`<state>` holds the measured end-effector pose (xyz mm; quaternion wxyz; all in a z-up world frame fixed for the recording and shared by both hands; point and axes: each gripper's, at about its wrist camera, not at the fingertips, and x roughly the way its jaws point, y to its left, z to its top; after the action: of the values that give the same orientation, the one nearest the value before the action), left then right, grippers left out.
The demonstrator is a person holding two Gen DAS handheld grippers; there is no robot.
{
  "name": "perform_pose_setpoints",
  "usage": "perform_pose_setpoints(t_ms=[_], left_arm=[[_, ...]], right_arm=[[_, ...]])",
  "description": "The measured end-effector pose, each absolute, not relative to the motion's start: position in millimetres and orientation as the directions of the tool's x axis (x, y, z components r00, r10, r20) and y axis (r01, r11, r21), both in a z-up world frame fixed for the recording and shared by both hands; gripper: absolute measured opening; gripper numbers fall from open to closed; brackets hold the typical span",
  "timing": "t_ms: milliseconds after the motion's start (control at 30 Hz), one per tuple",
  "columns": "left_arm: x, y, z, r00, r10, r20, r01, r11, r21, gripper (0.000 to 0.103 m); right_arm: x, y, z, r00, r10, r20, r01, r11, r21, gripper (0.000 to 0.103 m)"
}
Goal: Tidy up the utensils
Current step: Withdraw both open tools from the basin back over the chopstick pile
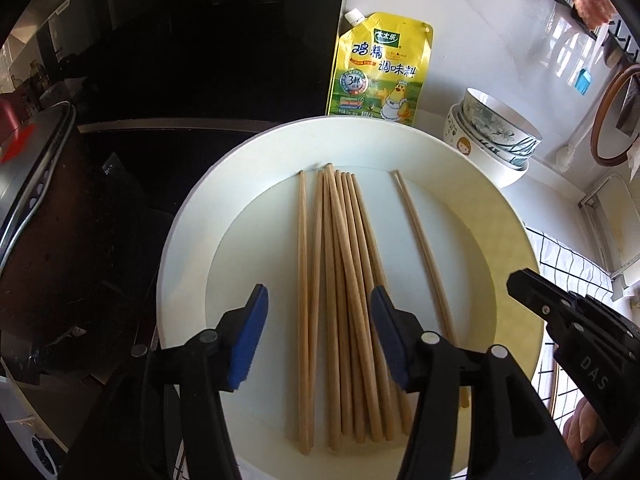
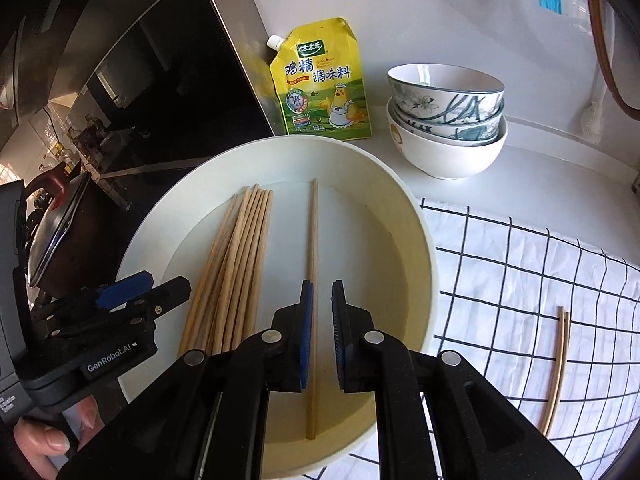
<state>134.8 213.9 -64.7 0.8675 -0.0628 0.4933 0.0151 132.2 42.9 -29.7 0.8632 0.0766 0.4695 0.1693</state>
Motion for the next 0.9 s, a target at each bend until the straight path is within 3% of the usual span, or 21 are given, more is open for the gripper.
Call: perform_pose_setpoints(t_ms=[300,533,900], left_arm=[[114.3,185.7,-45.9,0.563,-0.067,-0.824,-0.053,0.992,-0.116,0.064],[99.0,131.9,-31.2,0.572,-0.134,-0.809,0.034,0.990,-0.140,0.070],[60.0,41.8,-34.2,0.563,-0.124,-0.817,0.047,0.992,-0.118,0.070]], right_arm=[[80.3,-21.7,-28.0,0.548,0.242,-0.801,-0.079,0.968,0.239,0.022],[47.7,-85.1,-43.5,0.535,0.173,-0.827,0.008,0.978,0.210,0.024],[19.7,-165.7,-75.3,0.517,0.197,-0.833,0.005,0.972,0.233,0.027]])
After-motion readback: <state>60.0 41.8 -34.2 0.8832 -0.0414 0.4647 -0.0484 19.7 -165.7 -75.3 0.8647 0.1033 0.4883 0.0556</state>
